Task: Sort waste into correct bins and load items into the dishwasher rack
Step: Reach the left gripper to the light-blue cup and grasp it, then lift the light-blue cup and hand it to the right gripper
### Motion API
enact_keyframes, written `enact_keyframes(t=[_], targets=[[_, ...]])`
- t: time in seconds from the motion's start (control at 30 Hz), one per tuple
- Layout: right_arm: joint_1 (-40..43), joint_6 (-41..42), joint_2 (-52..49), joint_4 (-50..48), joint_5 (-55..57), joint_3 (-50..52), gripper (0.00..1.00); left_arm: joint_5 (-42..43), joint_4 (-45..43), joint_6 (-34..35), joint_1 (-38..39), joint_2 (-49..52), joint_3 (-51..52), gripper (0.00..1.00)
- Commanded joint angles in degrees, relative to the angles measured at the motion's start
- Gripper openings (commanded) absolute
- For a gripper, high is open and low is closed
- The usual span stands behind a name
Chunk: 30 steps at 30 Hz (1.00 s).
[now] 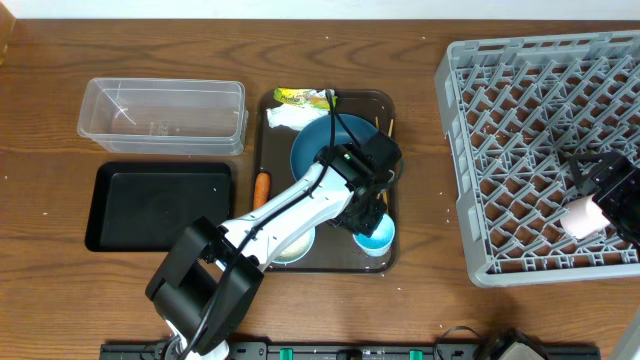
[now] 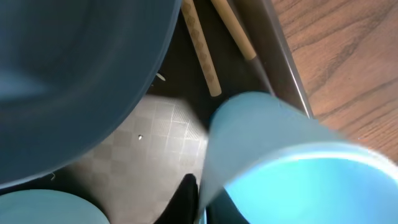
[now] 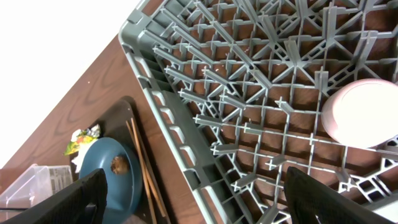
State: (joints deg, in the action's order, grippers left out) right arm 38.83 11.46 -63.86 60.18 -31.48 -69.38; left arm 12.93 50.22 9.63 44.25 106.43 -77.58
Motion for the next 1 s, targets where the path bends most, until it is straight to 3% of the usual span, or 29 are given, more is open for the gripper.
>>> enact_keyframes(t=[0.0,0.2,0.3,0.47,0.73,0.97], targets=[[0.11,-0.83,0.11,-0.13,-0.02,-0.79,0.84,-0.57,1.55,0.28,-0.15,0.24,0.17,0.06],[0.11,-0.85,0.11,-0.09,-0.55,-0.79,0.82,-0.26,9.57,0.28,-2.27,-2.34,-4.55,0.06],[0.09,-2.4,0.11,0.09,-4.92,-0.79,0.8,4.11,13.03,-0.63,-5.09,-5.07,-8.44,0.06],[-1.16,-8.94,0.11,0.52,-15.91,-0.79,0.8,21.77,11.56,-5.35,-13.09,-11.41,-12.85,0.06],[-6.78,-12.2,0.11,-0.52,-34.56,-0.79,0.81,61.88,0.59,-4.87,-28.44,-14.82,-13.18,0.06],[-16.06,-12.2,0.11,-7.08,-48.3,-0.79,0.77,75.01,-0.79,-4.9,-28.83,-14.62,-13.18,0.06]])
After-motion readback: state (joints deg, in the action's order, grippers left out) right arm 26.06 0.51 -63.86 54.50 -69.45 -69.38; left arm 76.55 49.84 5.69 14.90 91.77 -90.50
